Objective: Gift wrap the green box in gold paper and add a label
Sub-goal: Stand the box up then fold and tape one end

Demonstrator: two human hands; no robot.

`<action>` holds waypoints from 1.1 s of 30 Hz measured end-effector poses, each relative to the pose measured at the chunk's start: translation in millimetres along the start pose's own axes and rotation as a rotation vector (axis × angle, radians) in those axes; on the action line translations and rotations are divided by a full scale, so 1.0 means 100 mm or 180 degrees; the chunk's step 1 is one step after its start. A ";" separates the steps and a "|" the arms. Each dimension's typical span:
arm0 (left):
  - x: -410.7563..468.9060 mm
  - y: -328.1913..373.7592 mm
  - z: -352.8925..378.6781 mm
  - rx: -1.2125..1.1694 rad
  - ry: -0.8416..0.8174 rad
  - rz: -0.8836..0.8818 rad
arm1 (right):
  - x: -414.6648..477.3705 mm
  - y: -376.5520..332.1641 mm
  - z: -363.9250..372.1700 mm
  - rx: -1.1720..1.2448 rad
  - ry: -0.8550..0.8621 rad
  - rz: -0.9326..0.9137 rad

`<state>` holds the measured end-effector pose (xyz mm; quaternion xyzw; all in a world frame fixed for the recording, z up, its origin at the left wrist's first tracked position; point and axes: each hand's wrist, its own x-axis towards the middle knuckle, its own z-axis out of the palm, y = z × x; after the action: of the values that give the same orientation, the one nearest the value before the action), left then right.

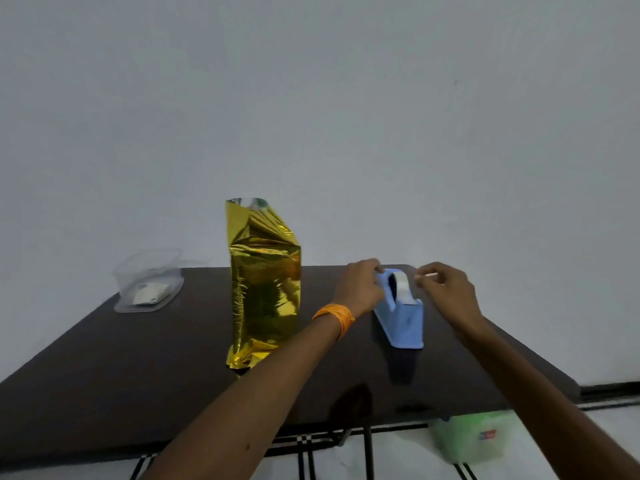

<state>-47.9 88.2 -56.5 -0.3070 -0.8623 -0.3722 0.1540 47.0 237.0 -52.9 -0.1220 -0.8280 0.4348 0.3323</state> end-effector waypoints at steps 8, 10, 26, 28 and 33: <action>0.14 0.34 -1.28 -0.0249 0.1106 0.0583 | 0.14 -0.84 0.57 0.1116 -0.0588 -0.0594; 0.14 0.34 -1.59 -0.0276 0.1148 0.0659 | 0.11 -1.06 0.74 0.1221 -0.0892 -0.0773; -0.09 -0.52 -2.54 0.2034 -0.0210 0.0347 | -0.02 -1.42 1.34 0.0981 -0.1608 -0.1107; -0.03 -0.48 -2.54 0.2049 -0.0178 0.0412 | 0.01 -1.40 1.34 0.0967 -0.1618 -0.1120; -0.03 -0.34 -2.68 0.1172 -0.0148 0.0437 | -0.01 -1.39 1.38 0.0943 -0.1596 -0.1135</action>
<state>-57.7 -128.1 104.5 -0.3403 -0.8962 -0.1896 0.2125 -30.8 66.1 2.8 0.1850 -0.8201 0.5019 0.2033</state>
